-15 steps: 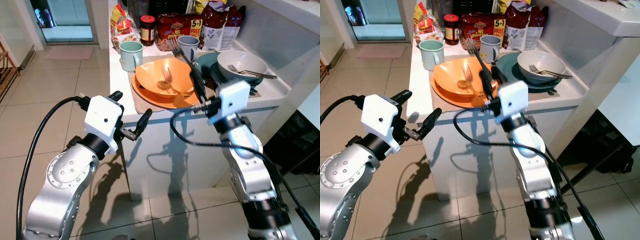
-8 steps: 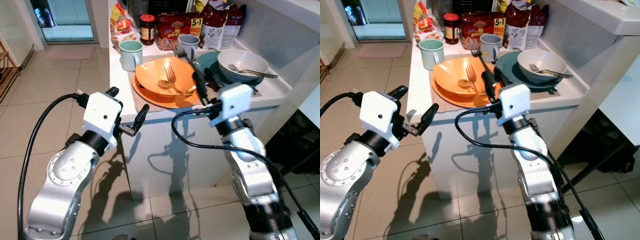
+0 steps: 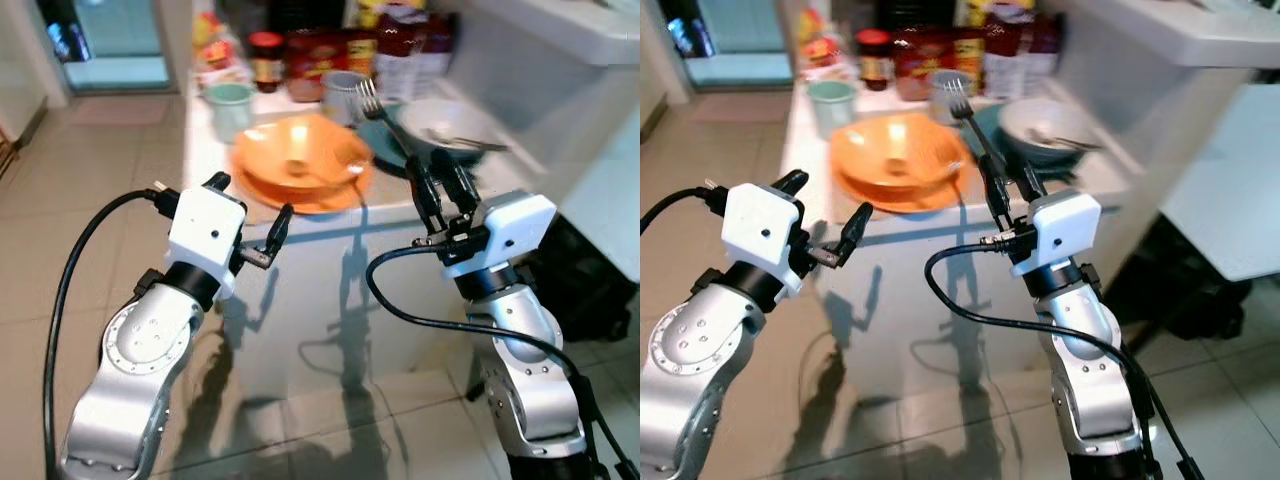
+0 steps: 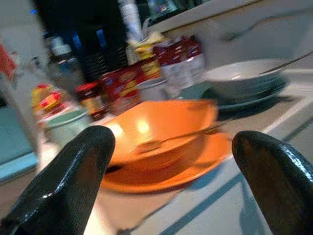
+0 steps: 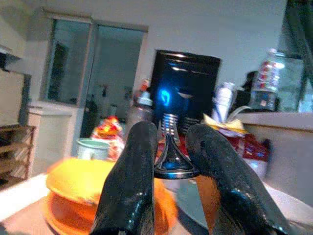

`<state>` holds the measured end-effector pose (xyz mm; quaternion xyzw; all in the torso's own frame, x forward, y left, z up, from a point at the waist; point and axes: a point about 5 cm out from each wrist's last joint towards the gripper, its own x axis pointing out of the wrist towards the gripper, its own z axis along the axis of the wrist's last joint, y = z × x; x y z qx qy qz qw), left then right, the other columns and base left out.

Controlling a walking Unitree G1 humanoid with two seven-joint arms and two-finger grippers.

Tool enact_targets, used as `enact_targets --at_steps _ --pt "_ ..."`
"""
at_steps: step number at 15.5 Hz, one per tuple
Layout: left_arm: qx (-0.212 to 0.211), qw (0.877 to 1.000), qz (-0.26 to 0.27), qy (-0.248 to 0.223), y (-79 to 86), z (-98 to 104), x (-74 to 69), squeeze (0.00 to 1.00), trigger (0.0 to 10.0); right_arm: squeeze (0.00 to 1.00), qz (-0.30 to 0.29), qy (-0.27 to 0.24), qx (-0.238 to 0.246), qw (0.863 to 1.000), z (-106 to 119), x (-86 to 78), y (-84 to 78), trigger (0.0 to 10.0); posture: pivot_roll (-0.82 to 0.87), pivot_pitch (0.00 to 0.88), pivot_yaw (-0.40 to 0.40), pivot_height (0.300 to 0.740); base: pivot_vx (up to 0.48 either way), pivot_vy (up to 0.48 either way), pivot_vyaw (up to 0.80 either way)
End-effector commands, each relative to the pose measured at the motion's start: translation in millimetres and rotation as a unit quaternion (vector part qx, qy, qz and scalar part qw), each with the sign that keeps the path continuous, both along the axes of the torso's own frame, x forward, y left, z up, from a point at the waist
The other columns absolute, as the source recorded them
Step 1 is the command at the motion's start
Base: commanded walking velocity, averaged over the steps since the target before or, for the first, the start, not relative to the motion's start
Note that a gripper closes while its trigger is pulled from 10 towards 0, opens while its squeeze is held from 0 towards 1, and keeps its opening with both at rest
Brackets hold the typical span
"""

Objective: Setting the table

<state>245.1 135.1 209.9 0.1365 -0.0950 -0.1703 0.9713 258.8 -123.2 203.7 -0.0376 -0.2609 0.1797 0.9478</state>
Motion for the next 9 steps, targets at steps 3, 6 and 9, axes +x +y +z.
enact_targets --at_steps 3,6,9 --pt "0.010 1.000 0.011 -0.011 2.1 1.9 2.3 0.00 10.0 0.00 0.003 -0.003 -0.002 1.000 2.8 -4.9 -1.2 10.0 0.10 0.000 -0.028 0.740 0.000 -0.480 0.00" --pt "0.016 1.000 0.017 -0.016 3.2 2.2 4.2 0.00 10.0 0.00 0.011 0.009 0.006 1.000 -0.9 -5.6 -0.7 0.0 0.10 0.000 -0.025 0.740 0.000 -0.480 0.00" --pt "0.021 0.999 0.022 -0.018 3.3 1.7 6.0 0.00 10.0 0.00 0.006 0.014 0.007 1.000 -3.6 -4.8 -2.9 0.0 0.10 0.000 -0.024 0.740 0.000 -0.480 0.00"
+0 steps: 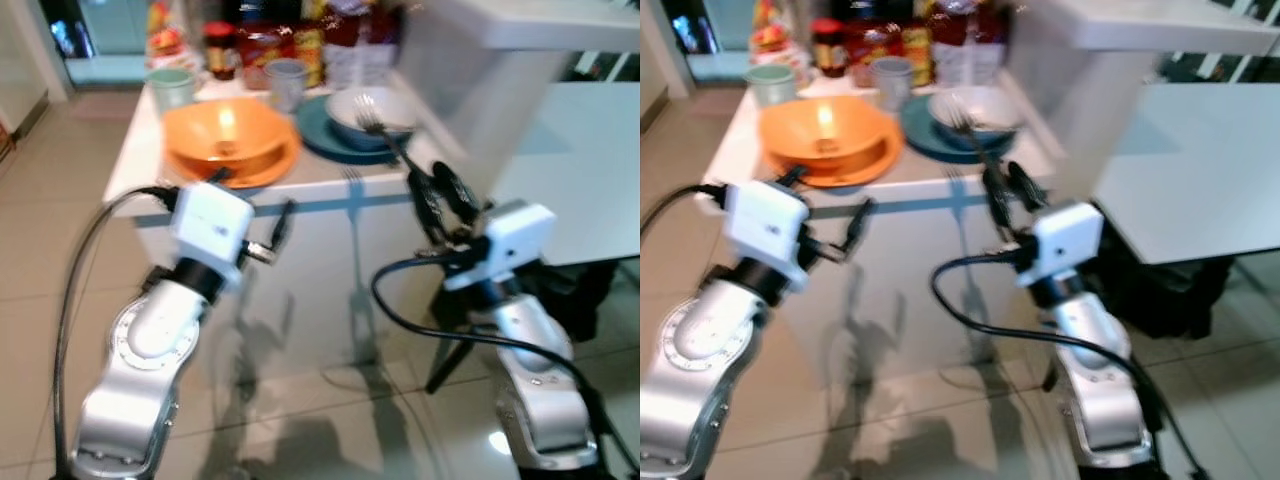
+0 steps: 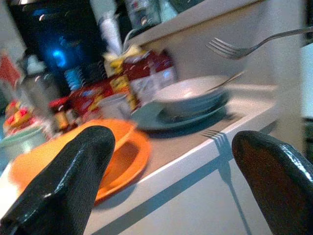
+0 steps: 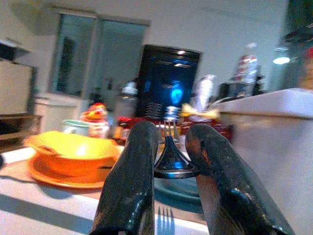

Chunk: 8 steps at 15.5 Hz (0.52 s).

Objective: Setting the table

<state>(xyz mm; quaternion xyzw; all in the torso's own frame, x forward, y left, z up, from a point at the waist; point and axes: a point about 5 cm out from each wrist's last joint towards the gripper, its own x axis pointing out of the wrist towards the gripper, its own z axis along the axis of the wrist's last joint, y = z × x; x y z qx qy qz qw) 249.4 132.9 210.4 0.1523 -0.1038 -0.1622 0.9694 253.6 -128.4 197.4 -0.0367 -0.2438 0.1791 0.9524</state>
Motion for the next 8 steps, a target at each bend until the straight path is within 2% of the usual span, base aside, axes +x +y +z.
enact_targets --at_steps 1,2,3,5,8 --pt "0.012 1.000 0.019 -0.007 6.2 1 2.5 0.00 10.0 0.00 0.001 -0.001 0.003 1.000 1 1.0 1.1 0.0 0.10 0.000 -0.024 0.740 0.000 -0.480 0.00" --pt "0.014 1.000 0.022 -0.008 6.8 1 3.1 0.00 10.0 0.00 -0.003 0.001 -0.001 1.000 1 1.5 0.3 0.0 0.10 0.000 -0.024 0.740 0.000 -0.480 0.00" --pt "0.022 0.999 0.039 -0.004 9.5 -1 6.3 0.00 10.0 0.00 -0.013 0.012 -0.044 0.999 -5 3.8 0.4 10.0 0.09 0.000 -0.021 0.740 0.000 -0.480 0.00" --pt "0.022 0.998 0.054 -0.004 11.8 -1 9.4 0.00 10.0 0.00 -0.019 0.021 -0.075 0.997 -9 5.3 0.8 10.0 0.09 0.000 -0.020 0.740 0.000 -0.480 0.00" --pt "0.027 0.997 0.066 -0.005 13.2 -2 12.2 0.00 10.0 0.00 -0.029 0.029 -0.082 0.996 -12 7.7 -1.0 10.0 0.09 0.000 -0.018 0.740 0.000 -0.480 0.80"
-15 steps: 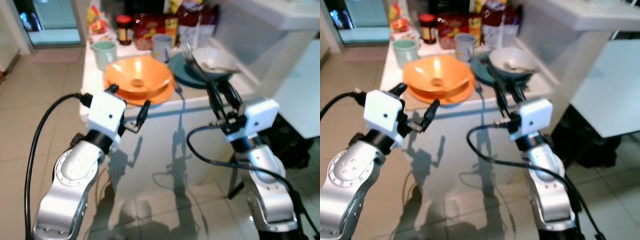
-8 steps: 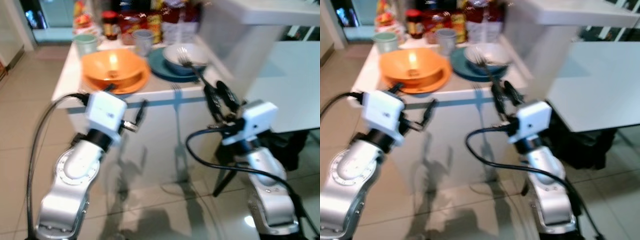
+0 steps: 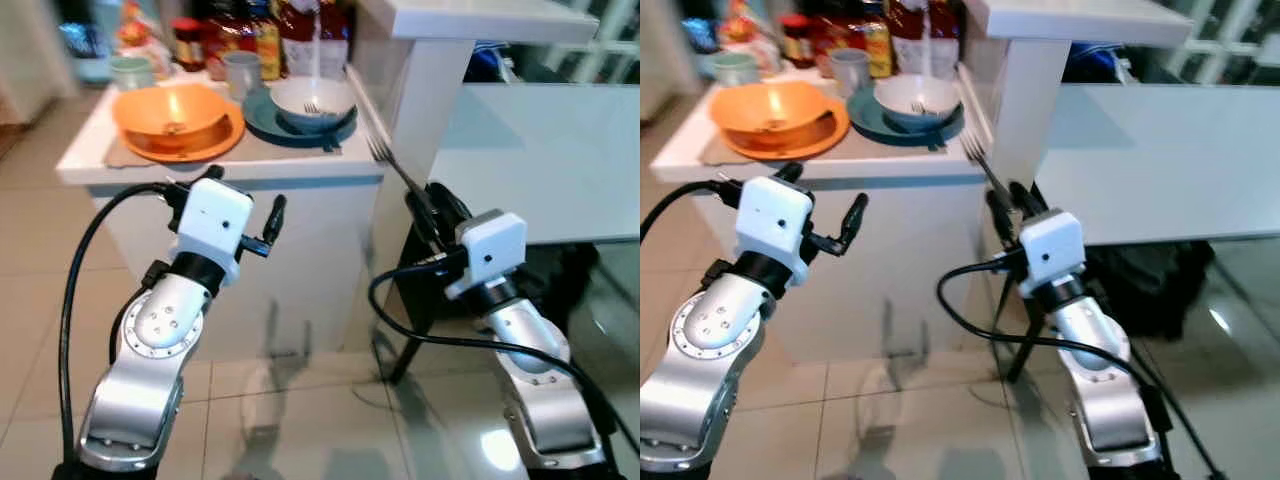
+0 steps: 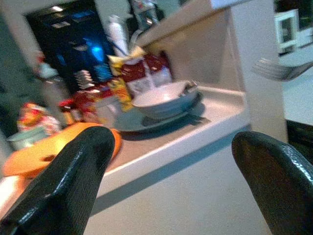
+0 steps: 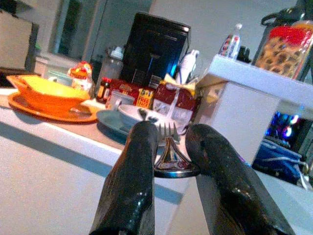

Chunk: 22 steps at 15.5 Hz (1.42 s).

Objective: Setting the table

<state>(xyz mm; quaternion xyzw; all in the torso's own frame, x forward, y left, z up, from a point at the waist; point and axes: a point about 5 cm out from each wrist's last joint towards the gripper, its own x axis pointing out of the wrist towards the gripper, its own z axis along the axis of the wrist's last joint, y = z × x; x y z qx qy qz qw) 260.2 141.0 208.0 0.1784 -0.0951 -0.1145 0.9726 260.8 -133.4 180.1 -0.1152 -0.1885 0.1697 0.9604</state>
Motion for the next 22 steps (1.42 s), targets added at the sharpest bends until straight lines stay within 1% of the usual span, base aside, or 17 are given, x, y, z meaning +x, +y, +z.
enact_targets --at_steps 1,2,3,6,10,12,14,16,18,22 --pt "0.006 1.000 0.017 -0.003 5.4 1 1.9 0.00 10.0 0.00 -0.001 -0.008 -0.004 1.000 5 1.5 3.2 10.0 0.09 0.000 -0.018 0.740 0.000 -0.480 0.80" --pt "0.007 1.000 0.018 -0.003 5.5 1 2.1 0.00 10.0 0.00 -0.002 -0.006 -0.006 1.000 4 1.9 2.9 10.0 0.09 0.000 -0.018 0.740 0.000 -0.480 0.80" --pt "0.006 1.000 0.020 -0.006 5.1 1 4.0 0.00 10.0 0.00 -0.015 0.002 -0.011 1.000 3 5.6 -1.2 10.0 0.08 0.000 -0.016 0.740 0.000 -0.480 0.80" --pt "0.006 1.000 0.020 -0.008 4.1 1 5.1 0.00 10.0 0.00 -0.028 -0.002 -0.012 1.000 4 8.1 -6.8 10.0 0.08 0.000 -0.016 0.740 0.000 -0.480 0.80" --pt "0.008 1.000 0.025 -0.009 5.6 1 5.3 0.00 10.0 0.00 -0.042 -0.006 -0.012 0.999 5 10.2 -10.2 10.0 0.08 0.001 -0.015 0.740 0.000 -0.480 0.80" --pt "0.011 0.999 0.029 -0.007 6.9 0 8.0 0.00 10.0 0.00 -0.054 -0.006 -0.007 0.999 7 14.8 -14.0 10.0 0.08 0.004 -0.009 0.740 0.000 -0.480 0.80" --pt "0.012 0.999 0.030 -0.007 7.4 0 8.8 0.00 10.0 0.00 -0.068 0.002 0.009 0.998 6 18.6 -18.7 10.0 0.08 0.005 -0.008 0.740 0.000 -0.480 0.80" --pt "0.011 1.000 0.028 -0.007 7.2 0 8.7 0.00 10.0 0.00 -0.069 0.014 0.056 0.996 5 16.6 -22.3 10.0 0.08 0.006 -0.008 0.740 0.000 -0.480 0.00" --pt "0.011 1.000 0.026 -0.007 6.9 0 9.0 0.00 10.0 0.00 -0.070 0.026 0.054 0.996 0 14.4 -25.3 10.0 0.07 0.006 -0.005 0.740 0.000 -0.480 0.00" --pt "0.010 1.000 0.022 -0.008 5.1 -1 9.7 0.00 10.0 0.00 -0.089 0.043 0.077 0.992 -5 12.9 -36.1 10.0 0.07 0.006 -0.002 0.740 0.000 -0.480 0.00"
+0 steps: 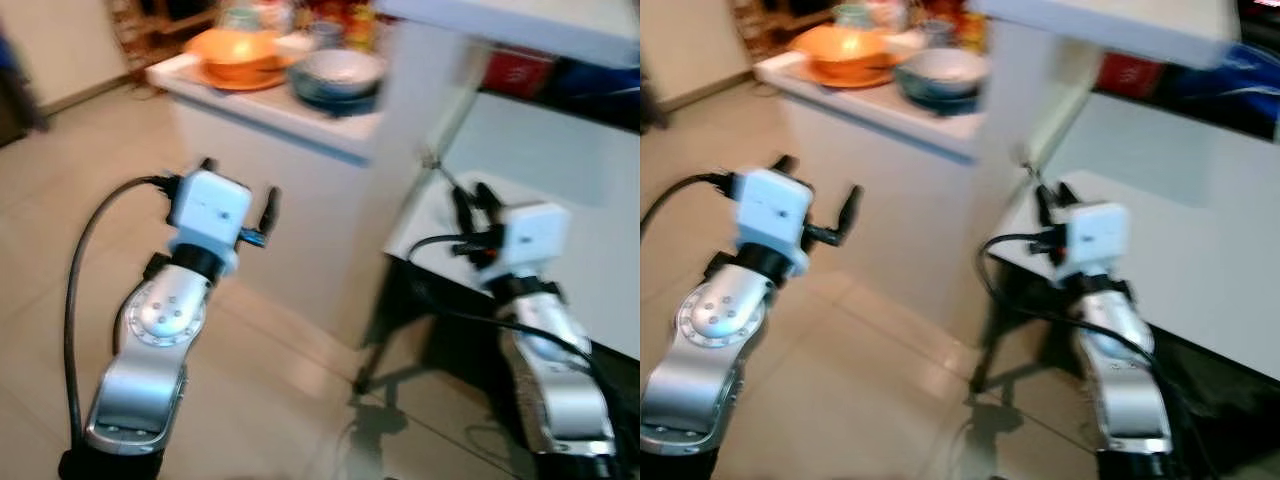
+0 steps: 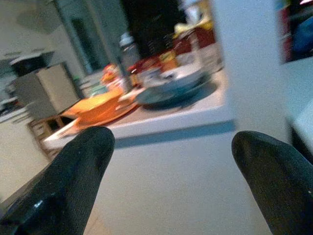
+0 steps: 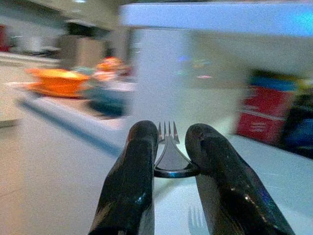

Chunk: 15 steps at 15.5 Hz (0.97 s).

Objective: Setting the table

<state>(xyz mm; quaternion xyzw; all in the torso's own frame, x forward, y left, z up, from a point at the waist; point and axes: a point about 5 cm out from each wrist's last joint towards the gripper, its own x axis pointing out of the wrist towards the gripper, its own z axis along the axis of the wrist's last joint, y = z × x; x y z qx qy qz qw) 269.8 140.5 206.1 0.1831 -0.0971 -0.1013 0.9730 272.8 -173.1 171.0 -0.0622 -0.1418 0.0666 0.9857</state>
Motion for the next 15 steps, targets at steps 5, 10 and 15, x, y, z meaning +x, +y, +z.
enact_targets --at_steps 5,10,15 --pt "0.007 1.000 0.009 -0.003 4.9 1 0.6 0.00 10.0 0.00 -0.017 0.014 0.024 0.999 -1 3.0 -4.6 10.0 0.07 0.012 -0.001 0.740 0.000 -0.480 0.00" --pt "0.008 1.000 0.009 -0.003 4.7 2 0.8 0.00 10.0 0.00 -0.041 0.038 0.055 0.997 -7 7.5 -8.1 10.0 0.07 0.014 0.000 0.740 0.000 -0.480 0.00" --pt "0.010 1.000 0.011 -0.004 4.8 2 1.4 0.00 10.0 0.00 -0.039 0.048 0.066 0.996 -11 9.8 -3.1 10.0 0.07 0.010 0.001 0.740 0.000 -0.480 0.00"
